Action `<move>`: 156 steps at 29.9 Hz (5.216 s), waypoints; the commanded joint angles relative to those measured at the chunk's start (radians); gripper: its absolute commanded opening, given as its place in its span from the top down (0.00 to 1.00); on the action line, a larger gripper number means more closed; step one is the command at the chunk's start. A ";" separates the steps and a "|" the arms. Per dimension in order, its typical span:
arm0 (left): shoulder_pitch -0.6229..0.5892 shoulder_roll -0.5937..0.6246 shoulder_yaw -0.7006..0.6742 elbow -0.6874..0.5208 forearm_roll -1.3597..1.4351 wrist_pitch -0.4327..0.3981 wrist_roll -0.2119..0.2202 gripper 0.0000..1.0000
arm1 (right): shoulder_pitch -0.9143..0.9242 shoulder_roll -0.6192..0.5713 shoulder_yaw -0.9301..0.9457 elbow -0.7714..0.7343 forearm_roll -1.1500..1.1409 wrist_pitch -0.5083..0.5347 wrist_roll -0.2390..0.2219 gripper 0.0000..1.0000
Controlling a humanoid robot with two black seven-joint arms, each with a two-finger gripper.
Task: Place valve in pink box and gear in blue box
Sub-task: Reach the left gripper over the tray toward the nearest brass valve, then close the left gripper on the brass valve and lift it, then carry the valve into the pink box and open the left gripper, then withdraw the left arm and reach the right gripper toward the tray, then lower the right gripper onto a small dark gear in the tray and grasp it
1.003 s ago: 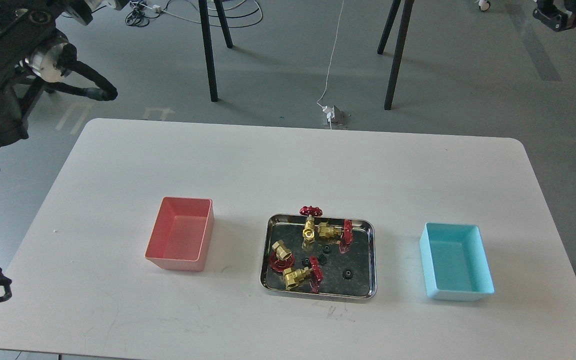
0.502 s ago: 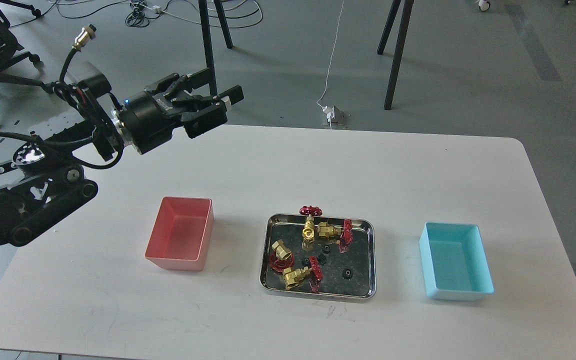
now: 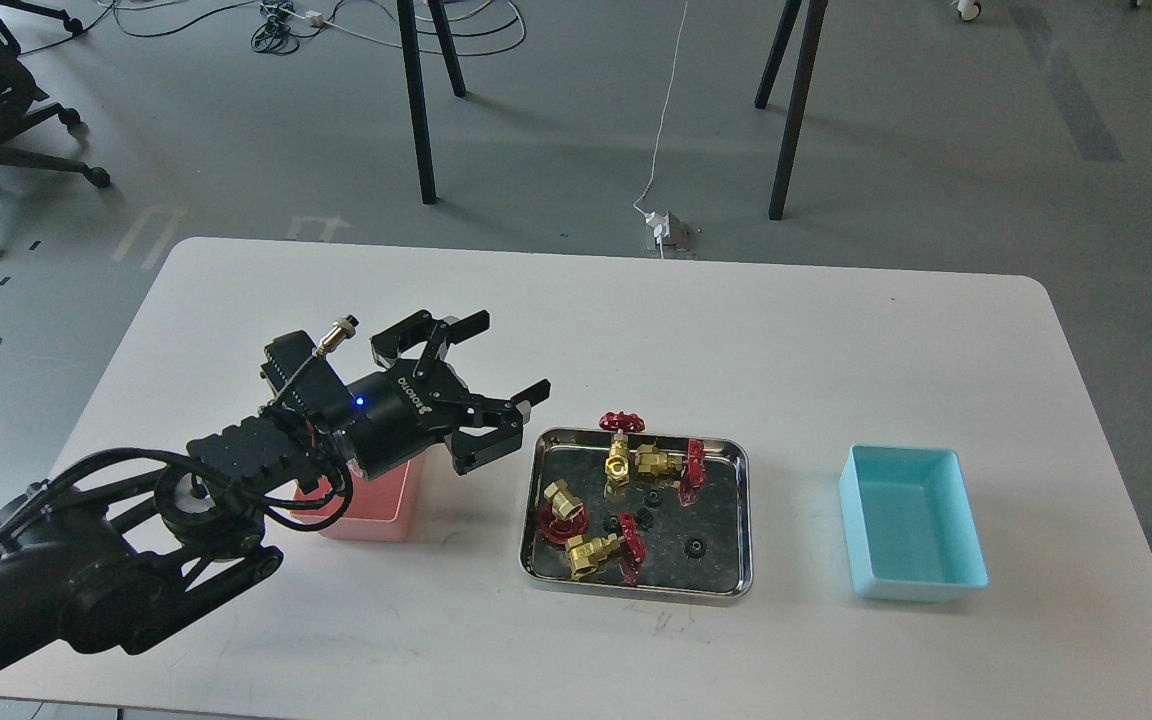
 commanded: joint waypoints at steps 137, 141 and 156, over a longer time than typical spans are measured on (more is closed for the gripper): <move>-0.659 0.225 -0.300 0.418 -1.422 -0.413 0.025 0.01 | -0.044 0.282 -0.735 0.462 -1.405 0.289 0.129 0.10; -0.680 0.228 -0.320 0.418 -1.422 -0.407 0.031 0.01 | -0.046 0.417 -0.787 0.341 -1.458 0.272 0.179 0.13; -0.714 0.231 -0.326 0.419 -1.422 -0.366 0.033 0.01 | -0.050 0.631 -0.899 0.157 -1.496 0.261 0.210 0.19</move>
